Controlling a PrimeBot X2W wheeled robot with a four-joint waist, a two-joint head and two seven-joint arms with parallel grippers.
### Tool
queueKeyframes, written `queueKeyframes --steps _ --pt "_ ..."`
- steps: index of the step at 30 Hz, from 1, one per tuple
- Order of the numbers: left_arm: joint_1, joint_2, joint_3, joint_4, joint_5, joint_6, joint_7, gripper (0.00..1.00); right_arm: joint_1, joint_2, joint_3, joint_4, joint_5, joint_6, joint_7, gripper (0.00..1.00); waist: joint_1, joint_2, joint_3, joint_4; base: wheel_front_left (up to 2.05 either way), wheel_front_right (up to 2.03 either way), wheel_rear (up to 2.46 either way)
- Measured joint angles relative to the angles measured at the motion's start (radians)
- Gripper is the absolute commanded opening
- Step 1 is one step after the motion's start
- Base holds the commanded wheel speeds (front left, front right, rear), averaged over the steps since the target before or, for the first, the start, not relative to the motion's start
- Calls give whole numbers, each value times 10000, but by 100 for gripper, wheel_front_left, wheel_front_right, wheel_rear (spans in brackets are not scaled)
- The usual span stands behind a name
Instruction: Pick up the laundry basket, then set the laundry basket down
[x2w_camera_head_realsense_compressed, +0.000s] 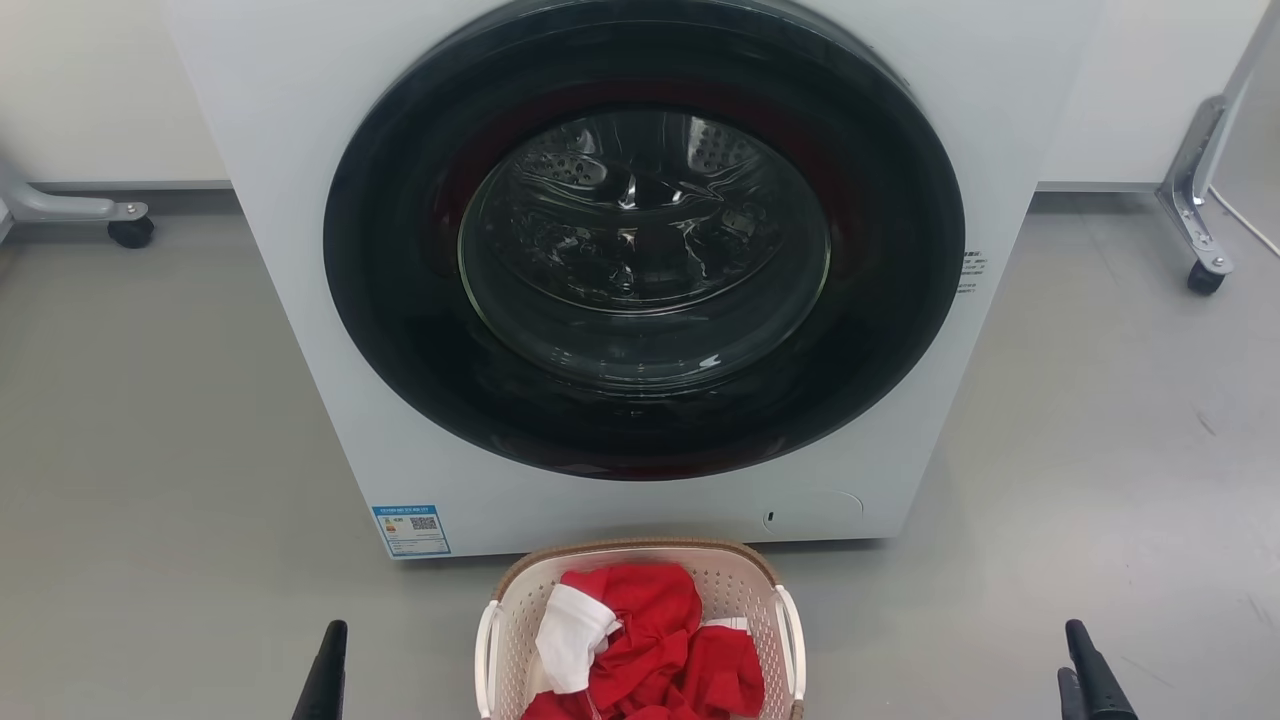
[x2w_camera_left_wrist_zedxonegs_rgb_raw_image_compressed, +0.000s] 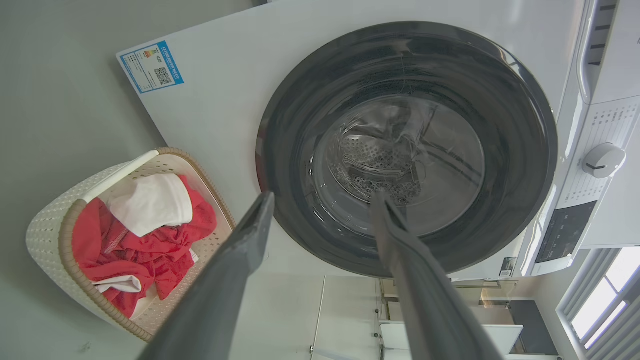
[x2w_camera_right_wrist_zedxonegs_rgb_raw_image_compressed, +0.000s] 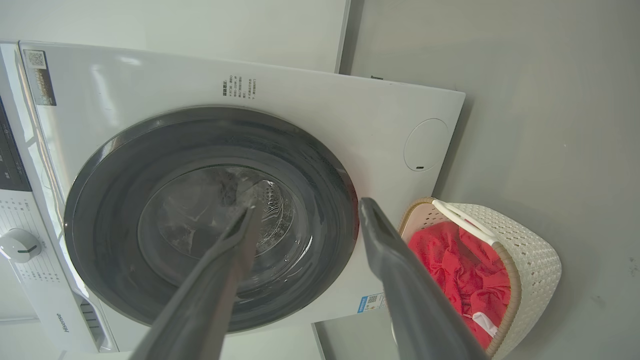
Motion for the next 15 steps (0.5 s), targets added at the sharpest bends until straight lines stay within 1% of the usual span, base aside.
queueKeyframes --steps 1,5,15 --pt "0 0 0 0 0 0 0 100 0 0 0 0 0 0 0 100 0 0 0 0 0 0 0" --pt "0 12 -171 -182 679 148 -111 100 3 -4 242 -138 -746 -153 -111 100 0 0 8 -1 0 0 0" --pt "5 148 -773 -543 2715 426 -479 100 2 -146 1039 -326 -2663 -456 -489 100 0 0 39 -7 0 0 0"
